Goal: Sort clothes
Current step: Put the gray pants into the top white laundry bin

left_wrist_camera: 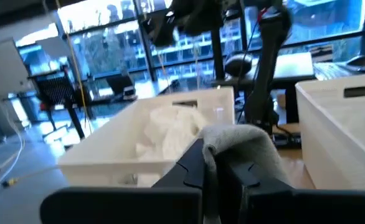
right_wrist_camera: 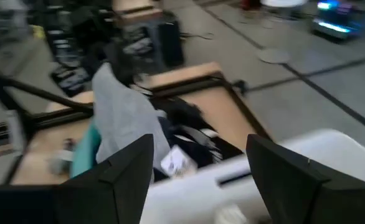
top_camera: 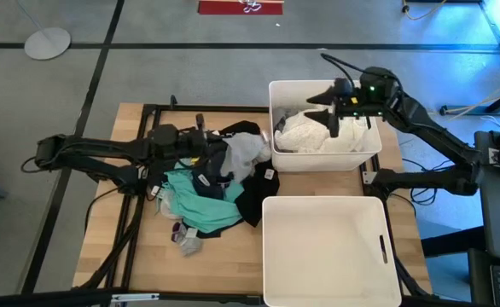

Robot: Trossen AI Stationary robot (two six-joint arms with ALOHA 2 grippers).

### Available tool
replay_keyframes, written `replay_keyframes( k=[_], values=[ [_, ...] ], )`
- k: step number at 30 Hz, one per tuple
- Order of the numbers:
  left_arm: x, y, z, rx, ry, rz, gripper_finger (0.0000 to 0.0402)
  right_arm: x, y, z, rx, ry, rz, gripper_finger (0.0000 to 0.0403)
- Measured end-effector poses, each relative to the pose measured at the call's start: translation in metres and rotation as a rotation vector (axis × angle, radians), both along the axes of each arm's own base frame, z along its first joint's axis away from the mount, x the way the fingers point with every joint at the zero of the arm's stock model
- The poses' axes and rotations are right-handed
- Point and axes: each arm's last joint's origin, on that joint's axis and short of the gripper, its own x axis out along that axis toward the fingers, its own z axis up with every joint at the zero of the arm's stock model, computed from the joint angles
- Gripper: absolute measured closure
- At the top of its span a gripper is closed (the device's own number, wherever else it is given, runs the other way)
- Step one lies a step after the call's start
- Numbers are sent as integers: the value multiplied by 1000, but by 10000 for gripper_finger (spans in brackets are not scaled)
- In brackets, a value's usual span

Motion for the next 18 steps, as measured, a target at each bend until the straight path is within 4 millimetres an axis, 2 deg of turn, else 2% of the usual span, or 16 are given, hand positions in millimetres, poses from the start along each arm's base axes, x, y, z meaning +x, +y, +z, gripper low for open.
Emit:
replay_keyframes(
  k=[5,10,18],
  values=[
    [0,-4,2,37,-5,-17,398,41,6,-10,-24,-20,128,146],
    [0,-6,2,40,-6,-26,394,85,22,-28,-58,-20,234,146],
    [0,-8,2,23,-13,-99,398,139,36,-70,-82,76,206,146]
  ],
)
